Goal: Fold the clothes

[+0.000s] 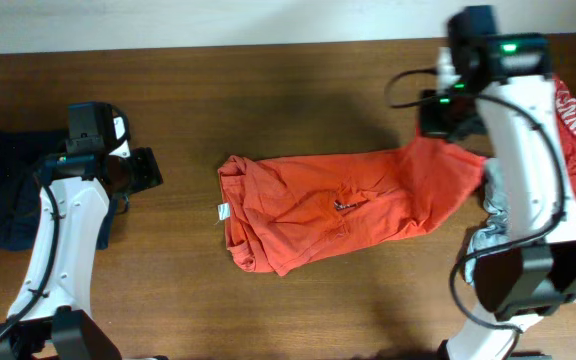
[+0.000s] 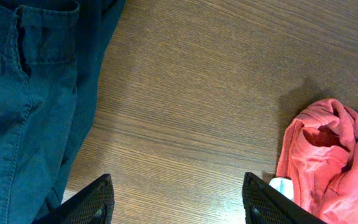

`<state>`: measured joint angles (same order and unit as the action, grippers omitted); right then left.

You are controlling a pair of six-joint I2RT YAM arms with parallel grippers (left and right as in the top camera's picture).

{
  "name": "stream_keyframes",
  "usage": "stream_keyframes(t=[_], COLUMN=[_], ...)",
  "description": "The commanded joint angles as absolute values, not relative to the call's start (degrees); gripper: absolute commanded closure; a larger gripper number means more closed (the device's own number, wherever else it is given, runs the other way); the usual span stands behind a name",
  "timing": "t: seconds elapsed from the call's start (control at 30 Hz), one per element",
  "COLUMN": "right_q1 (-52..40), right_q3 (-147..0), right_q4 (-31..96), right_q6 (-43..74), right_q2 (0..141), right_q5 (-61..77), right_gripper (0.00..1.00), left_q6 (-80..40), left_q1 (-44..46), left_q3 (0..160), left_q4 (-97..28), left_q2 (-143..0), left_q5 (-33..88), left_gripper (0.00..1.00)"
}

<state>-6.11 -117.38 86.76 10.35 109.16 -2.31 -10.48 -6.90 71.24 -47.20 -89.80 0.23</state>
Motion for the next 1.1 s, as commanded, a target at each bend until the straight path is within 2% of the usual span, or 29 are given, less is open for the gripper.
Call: stream_keyframes(t=[0.0, 0.3, 0.8, 1.07], right_q1=[-13.04, -26.55, -38.09, -41.76], right_q3=[-118.67, -118.67, -118.56, -118.56], right_q4=[85.82, 77.28, 71.44, 70.41], right_q6=[14.57, 21.37, 24.51, 24.47], right_q2=[107.42, 109.16, 121.08, 122.87], right_q5=[-0.34, 3.09, 8.64, 11.11], right_gripper=[0.96, 0.96, 0.96, 0.96], left_q6=[-10.15, -10.17, -10.15, -10.15], left_q1=[-7.49, -11.16, -11.53, -11.53], left_q3=[71.42, 71.42, 71.42, 71.42], left_q4=[-47.2, -47.22, -47.83, -47.88], left_q2=[-89.38, -83.7, -79.68, -79.68], left_q5=[0.03, 0.27, 0.25, 0.25], left_gripper=[0.34, 0.34, 0.34, 0.33])
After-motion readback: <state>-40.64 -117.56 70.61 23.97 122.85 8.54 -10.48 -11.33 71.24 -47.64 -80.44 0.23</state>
